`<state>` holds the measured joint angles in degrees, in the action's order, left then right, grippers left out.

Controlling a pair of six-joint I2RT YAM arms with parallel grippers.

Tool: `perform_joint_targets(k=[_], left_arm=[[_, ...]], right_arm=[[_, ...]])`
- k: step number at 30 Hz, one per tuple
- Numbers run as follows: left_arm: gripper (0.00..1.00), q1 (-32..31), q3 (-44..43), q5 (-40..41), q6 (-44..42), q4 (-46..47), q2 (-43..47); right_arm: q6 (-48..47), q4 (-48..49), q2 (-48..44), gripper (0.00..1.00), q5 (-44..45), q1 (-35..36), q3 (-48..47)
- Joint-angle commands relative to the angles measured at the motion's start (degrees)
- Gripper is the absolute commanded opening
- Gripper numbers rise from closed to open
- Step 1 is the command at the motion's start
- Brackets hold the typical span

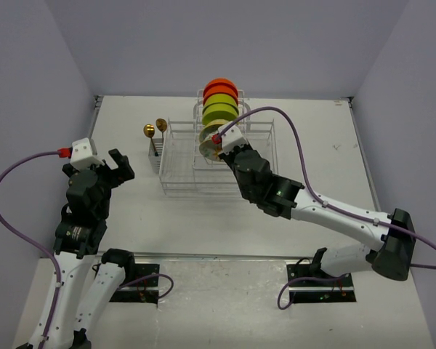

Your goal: Unload the bowls from the dish rack

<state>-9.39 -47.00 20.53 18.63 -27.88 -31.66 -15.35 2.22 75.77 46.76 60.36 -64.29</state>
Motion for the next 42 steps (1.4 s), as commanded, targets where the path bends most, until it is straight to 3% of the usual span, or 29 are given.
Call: perform_joint_targets(k=[1,12,27,33,36,39,40,42], left_arm=[[1.00,0.6,0.2,-0.6,-0.9,2.3,-0.2],[1.00,0.6,0.2,-1.1,-1.0,2.3,-0.2],[1.00,0.6,0.4,-1.6,-1.1,2.5,-0.3],[1.00,0.6,0.4,-1.7,-1.1,2.6,-0.3],[1.00,0.6,0.4,-1.9,-1.2,2.5,-0.4],[1.00,0.6,0.3,-2.0,-1.2,2.4,-0.5],[1.00,0.6,0.3,-2.0,-1.2,2.3,-0.4],[1.00,0.6,0.2,-1.8,-1.2,2.4,-0.3]], right_arm=[[-0.3,5.5,-4.0,0.00,0.6,0.3,0.8],[-0.2,7.6,-7.6,0.00,-0.3,0.3,2.5],[7.6,-1.0,-15.1,0.00,-7.8,0.3,2.4],[14.6,-9.9,-21.0,0.00,-10.6,-0.8,0.9],[25.1,-18.7,-22.4,0.00,-14.4,-6.6,-4.1],[32.3,-26.0,-23.2,0.00,-27.7,-28.2,-5.8],[33.4,-27.6,-23.2,0.00,-33.4,-32.4,-5.6],[35.5,-29.5,-22.7,0.00,-36.5,-42.2,-5.6]])
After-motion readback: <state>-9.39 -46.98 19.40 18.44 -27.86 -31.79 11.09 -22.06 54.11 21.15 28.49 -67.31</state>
